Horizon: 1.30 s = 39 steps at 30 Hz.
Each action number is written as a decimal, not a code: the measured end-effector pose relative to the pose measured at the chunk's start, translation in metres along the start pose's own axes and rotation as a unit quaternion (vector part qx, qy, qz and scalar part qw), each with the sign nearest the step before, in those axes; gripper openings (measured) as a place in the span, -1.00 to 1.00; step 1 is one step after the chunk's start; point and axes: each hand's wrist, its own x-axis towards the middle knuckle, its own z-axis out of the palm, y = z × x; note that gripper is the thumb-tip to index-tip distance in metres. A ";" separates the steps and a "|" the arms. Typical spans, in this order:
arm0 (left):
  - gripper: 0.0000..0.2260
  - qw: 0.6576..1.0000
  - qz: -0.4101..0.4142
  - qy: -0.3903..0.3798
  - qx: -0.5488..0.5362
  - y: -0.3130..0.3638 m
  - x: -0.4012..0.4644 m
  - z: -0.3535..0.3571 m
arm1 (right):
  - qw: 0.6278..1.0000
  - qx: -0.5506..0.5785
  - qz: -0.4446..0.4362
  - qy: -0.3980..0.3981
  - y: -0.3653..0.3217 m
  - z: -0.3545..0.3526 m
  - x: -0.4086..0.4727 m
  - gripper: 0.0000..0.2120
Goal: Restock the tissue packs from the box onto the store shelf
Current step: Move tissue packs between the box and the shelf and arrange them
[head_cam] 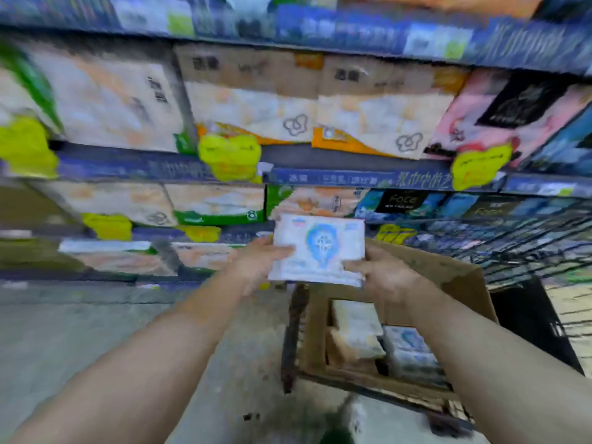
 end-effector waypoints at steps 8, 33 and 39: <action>-0.68 0.973 0.091 0.207 -0.055 0.033 -0.162 -0.301 | 0.974 0.032 -0.057 -0.216 -0.116 0.333 0.007 -0.73; -0.75 0.864 0.347 0.350 -0.104 0.215 -0.227 -0.786 | 0.857 -0.152 -0.402 -0.284 -0.406 0.819 0.133 -0.55; -0.69 0.901 0.345 0.260 -0.043 0.274 -0.146 -0.859 | 0.862 -0.228 -0.433 -0.133 -0.442 0.824 0.194 -0.36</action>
